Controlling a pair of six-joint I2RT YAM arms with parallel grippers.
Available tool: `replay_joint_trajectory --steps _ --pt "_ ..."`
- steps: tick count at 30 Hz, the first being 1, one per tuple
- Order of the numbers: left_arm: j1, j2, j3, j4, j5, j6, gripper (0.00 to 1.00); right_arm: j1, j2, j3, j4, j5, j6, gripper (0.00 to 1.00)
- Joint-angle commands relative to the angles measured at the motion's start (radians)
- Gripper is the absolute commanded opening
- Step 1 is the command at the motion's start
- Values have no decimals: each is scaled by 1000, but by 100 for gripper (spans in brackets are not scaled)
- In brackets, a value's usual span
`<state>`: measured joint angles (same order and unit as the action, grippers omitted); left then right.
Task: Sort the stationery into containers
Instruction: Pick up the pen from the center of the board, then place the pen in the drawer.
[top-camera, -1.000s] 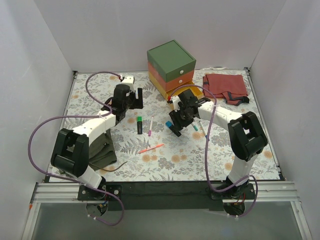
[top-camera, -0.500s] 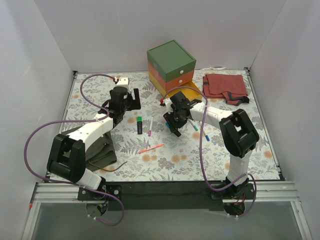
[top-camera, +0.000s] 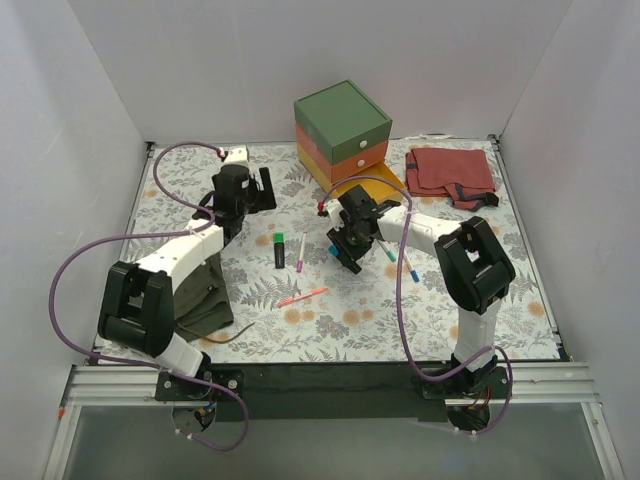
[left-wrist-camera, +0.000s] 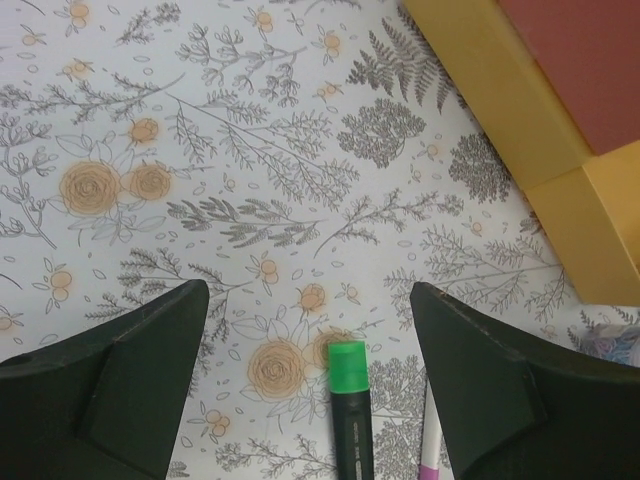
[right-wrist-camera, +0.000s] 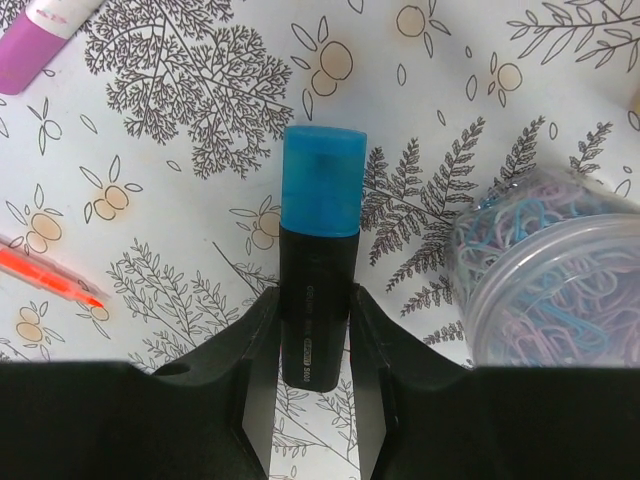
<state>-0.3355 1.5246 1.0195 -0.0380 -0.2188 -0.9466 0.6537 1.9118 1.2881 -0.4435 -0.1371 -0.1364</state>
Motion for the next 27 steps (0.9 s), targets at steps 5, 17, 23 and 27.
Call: replay_joint_trajectory --steps 5,17,23,27 --pt "111 65 134 32 28 9 83 6 -229 71 -76 -12 -130 6" --pt "263 193 286 92 203 29 80 -72 -353 114 -15 48 -718 8" --pt "263 181 269 101 248 25 79 -181 -266 157 54 82 -937 7" --pt "263 163 235 107 256 16 79 -206 -186 217 81 88 -1019 8"
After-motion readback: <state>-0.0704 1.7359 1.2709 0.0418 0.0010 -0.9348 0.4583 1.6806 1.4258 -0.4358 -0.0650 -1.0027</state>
